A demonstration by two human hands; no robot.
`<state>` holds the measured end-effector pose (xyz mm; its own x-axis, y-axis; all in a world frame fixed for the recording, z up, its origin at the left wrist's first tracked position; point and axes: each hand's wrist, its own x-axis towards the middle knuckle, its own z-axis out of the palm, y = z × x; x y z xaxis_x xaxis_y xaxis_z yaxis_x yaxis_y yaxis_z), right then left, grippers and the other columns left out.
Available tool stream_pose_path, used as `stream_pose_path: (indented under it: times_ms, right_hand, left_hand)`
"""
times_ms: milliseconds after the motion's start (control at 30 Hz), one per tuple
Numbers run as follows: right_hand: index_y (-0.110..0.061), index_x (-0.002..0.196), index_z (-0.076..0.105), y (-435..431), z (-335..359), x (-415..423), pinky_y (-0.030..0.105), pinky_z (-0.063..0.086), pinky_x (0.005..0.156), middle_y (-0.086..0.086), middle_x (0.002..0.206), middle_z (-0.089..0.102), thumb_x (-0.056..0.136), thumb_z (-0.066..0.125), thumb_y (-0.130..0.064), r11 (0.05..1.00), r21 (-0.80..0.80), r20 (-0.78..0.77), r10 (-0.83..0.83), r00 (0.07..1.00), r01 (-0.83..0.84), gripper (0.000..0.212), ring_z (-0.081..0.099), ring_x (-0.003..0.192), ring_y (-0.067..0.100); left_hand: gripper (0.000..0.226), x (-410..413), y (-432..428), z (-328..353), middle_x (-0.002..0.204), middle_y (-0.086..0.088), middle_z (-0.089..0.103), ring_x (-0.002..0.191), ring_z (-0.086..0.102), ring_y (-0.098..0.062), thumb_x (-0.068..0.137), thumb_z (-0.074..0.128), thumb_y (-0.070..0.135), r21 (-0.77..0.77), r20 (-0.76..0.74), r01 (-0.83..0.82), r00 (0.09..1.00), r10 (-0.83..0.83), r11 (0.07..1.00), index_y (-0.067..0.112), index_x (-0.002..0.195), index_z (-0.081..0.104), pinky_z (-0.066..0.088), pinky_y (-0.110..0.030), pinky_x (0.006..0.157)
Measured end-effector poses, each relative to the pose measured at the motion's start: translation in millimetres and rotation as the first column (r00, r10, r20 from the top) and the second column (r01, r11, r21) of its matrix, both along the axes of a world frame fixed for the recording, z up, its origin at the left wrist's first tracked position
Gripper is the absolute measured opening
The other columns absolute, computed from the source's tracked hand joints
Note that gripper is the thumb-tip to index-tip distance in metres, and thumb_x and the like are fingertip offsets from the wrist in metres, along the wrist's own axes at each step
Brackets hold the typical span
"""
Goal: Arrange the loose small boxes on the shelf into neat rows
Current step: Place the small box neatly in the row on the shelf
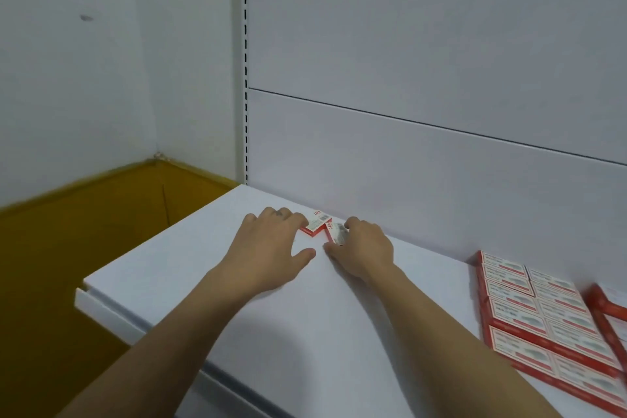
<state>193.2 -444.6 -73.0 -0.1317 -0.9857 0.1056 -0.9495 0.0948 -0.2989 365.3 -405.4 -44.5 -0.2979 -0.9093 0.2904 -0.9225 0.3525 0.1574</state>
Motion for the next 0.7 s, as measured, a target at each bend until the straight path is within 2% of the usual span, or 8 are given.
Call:
stream_pose_path:
  times_ms: [100,267,400,533,700]
  right_hand:
    - [-0.022,0.13,0.045,0,-2,-1,0.034,0.043,0.086,0.003,0.121,0.057,0.087,0.056,-0.035,0.999,-0.039,0.079,-0.027,0.997,0.03,0.046,0.05,0.115,0.023]
    - [-0.03,0.131,0.046,10,4,-28,0.031,0.048,0.086,-0.002,0.116,0.059,0.08,0.066,-0.028,0.997,-0.054,0.275,-0.045,0.96,0.062,0.055,0.054,0.111,0.017]
    - [-0.026,0.133,0.048,37,24,-63,0.026,0.04,0.084,-0.008,0.114,0.063,0.084,0.06,-0.008,0.986,-0.166,0.175,0.009,0.984,0.021,0.054,0.042,0.116,0.015]
    - [-0.03,0.133,0.048,72,32,-89,0.032,0.042,0.087,-0.015,0.113,0.062,0.087,0.061,-0.014,0.959,-0.279,0.106,-0.022,0.994,0.051,0.05,0.041,0.109,0.011]
    - [-0.028,0.133,0.05,102,22,-99,0.024,0.037,0.086,-0.017,0.112,0.06,0.083,0.067,-0.014,0.949,-0.315,0.075,0.005,0.997,0.019,0.054,0.042,0.103,0.011]
  left_hand:
    - [0.055,-2,-10,-1,0.144,0.007,0.042,0.13,0.037,-0.017,0.089,0.045,0.058,-0.006,0.01,0.036,0.999,-0.036,0.999,0.033,0.138,0.039,0.029,-0.037,0.106]
    - [0.055,-20,-24,-2,0.142,0.007,0.044,0.127,0.039,-0.016,0.089,0.048,0.056,-0.007,-0.014,0.15,0.989,-0.15,0.989,0.033,0.138,0.038,0.03,-0.036,0.103]
    - [0.054,-44,-34,0,0.136,0.008,0.047,0.124,0.04,-0.016,0.088,0.051,0.052,-0.028,-0.018,0.288,0.957,-0.289,0.957,0.031,0.136,0.038,0.031,-0.035,0.099]
    - [0.056,-75,-37,0,0.134,0.01,0.047,0.123,0.039,-0.014,0.086,0.053,0.054,0.003,-0.071,0.414,0.908,-0.413,0.91,0.034,0.136,0.036,0.03,-0.037,0.102]
    - [0.066,-97,-25,-12,0.138,0.011,0.044,0.124,0.036,-0.012,0.085,0.057,0.052,-0.025,-0.193,0.512,0.84,-0.507,0.858,0.035,0.141,0.028,0.029,-0.034,0.104]
